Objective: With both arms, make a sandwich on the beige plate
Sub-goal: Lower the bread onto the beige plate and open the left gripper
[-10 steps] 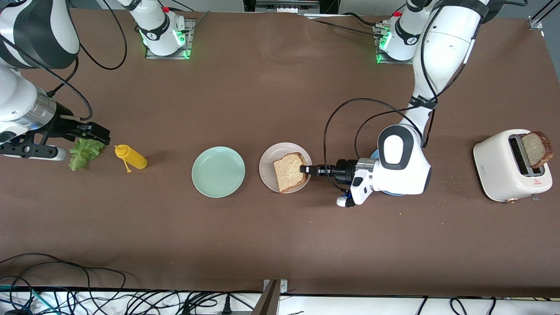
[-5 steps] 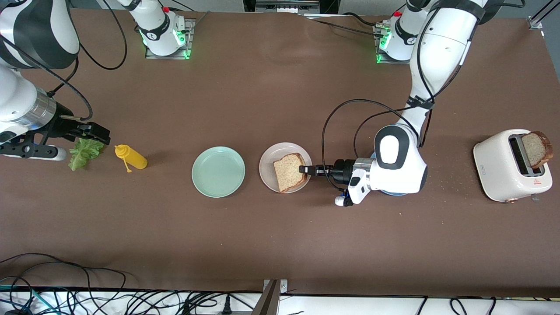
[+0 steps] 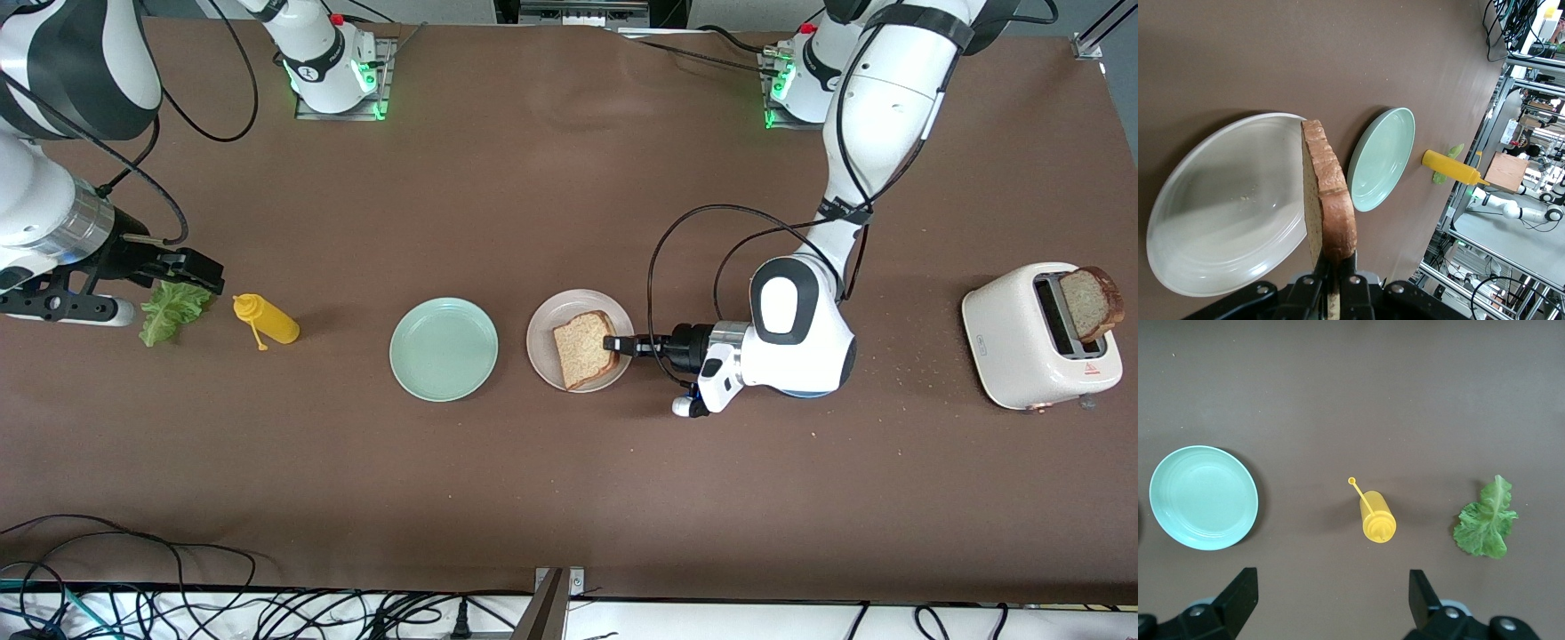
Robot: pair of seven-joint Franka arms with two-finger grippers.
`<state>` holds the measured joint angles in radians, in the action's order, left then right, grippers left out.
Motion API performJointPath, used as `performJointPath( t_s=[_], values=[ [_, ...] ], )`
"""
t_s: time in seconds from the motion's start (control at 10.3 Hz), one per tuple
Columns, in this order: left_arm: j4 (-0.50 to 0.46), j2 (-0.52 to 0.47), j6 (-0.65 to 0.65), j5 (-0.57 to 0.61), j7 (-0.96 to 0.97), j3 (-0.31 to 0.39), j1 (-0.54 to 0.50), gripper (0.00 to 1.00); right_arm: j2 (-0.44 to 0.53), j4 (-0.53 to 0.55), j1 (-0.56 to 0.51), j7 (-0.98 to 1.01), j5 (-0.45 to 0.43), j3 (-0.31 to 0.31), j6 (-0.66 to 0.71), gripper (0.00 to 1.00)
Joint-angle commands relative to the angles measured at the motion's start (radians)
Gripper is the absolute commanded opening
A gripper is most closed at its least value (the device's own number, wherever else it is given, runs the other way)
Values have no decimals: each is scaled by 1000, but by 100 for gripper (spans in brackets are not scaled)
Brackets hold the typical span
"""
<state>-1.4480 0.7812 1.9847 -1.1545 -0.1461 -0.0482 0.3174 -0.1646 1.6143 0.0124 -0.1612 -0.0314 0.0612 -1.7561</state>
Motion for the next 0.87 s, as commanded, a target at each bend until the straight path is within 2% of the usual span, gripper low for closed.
performJointPath(
  t_s=[0.0, 0.78],
  values=[
    [-34, -14, 13, -42, -56, 10, 12, 0, -3, -13, -11, -11, 18, 8, 13, 100],
    [-34, -11, 14, -59, -58, 4, 43, 0, -1, -13, -11, -9, 18, 8, 13, 100]
  ],
)
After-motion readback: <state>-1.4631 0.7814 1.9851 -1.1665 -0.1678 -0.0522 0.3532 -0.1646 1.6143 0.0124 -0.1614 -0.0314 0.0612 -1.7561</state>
